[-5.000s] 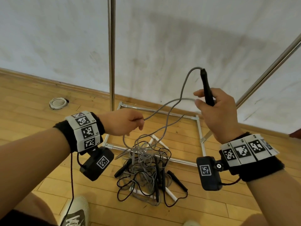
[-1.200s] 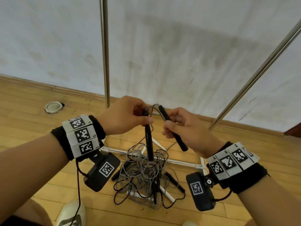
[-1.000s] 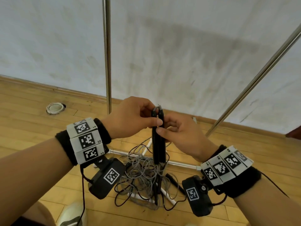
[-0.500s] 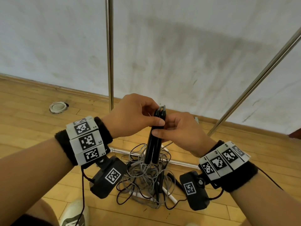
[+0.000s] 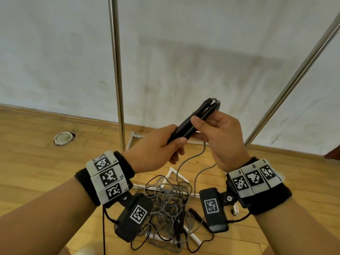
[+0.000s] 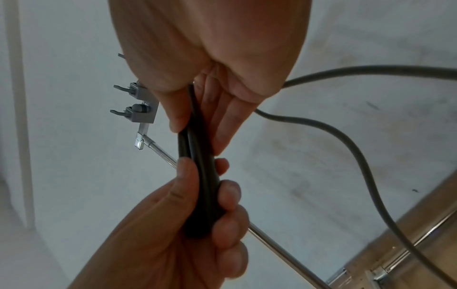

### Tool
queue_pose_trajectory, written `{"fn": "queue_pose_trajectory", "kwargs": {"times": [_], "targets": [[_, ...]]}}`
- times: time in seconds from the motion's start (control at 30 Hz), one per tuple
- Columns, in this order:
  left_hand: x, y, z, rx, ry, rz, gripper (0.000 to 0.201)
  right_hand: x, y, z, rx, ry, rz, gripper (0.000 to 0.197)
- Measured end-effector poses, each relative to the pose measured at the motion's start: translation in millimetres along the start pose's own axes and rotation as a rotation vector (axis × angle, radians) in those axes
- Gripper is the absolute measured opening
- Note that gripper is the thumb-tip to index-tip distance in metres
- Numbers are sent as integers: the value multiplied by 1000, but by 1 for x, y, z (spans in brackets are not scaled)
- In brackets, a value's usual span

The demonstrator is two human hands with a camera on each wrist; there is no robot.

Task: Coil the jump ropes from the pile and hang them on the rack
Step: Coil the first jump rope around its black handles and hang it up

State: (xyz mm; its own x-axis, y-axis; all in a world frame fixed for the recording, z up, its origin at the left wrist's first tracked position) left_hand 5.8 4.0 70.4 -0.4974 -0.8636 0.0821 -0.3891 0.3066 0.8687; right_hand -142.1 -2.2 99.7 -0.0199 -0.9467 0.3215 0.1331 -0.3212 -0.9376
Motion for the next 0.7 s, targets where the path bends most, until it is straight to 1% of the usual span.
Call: {"fn": "queue_pose_trajectory", "kwargs": {"times": [0.03,0.1,0.17,0.2,0.23,0.27,0.37,0.4,0.43,0.5,0.53,0.57,0.63,0.67,0.7], "targets": [[3,1,2,-21,-6,11,8,1,2,-1,5,-3,14,9],[8,1,4,-9,-16,39,10,4,6,-6,-5,-17,44,19],[13,-1,2,-7,-11,44,11,6,6,-14,-101,-51,54,29],[14,-2,-1,-12,-3,38,11,7,5,-20,-168,-69,55,27],[16,-4,-5,-24,5,29,12,9,5,-27,-245,-74,50,22],[17,-7,-9,-33,9,17,13,12,4,-37,-333,-54,31,17],[17,-15,-17,-47,-23,-2,15,23,4,-66,-577,84,-46,20],[17,-17,-18,-62,-44,-2,14,26,8,-68,-622,77,-48,23],[17,-18,-19,-85,-67,-2,14,28,15,-65,-653,21,-30,24],[18,-19,-19,-133,-107,-1,13,28,35,-53,-648,-144,37,18],[19,-19,-18,-150,-119,-2,13,28,41,-48,-641,-195,45,13],[21,-18,-18,-164,-120,-4,13,28,44,-43,-631,-223,39,13],[25,-19,-22,-190,-81,-14,15,30,49,-37,-556,-239,45,30],[27,-20,-26,-200,-49,-21,15,32,51,-34,-495,-236,49,35],[28,-21,-30,-209,-17,-28,16,34,51,-32,-432,-232,50,35]]}}
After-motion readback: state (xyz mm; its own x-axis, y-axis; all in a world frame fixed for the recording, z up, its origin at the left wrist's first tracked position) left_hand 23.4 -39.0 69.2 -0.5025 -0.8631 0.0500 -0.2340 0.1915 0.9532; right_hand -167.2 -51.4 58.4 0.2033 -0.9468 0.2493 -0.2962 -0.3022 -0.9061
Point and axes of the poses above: each hand's wrist, its own x-axis towards the middle knuckle, its own z-axis out of the palm, y = z × x, the point moved 7 cm from there along x, towards the middle knuckle, and after that the axes turned 3 degrees about -z, right-handed, at the moved point
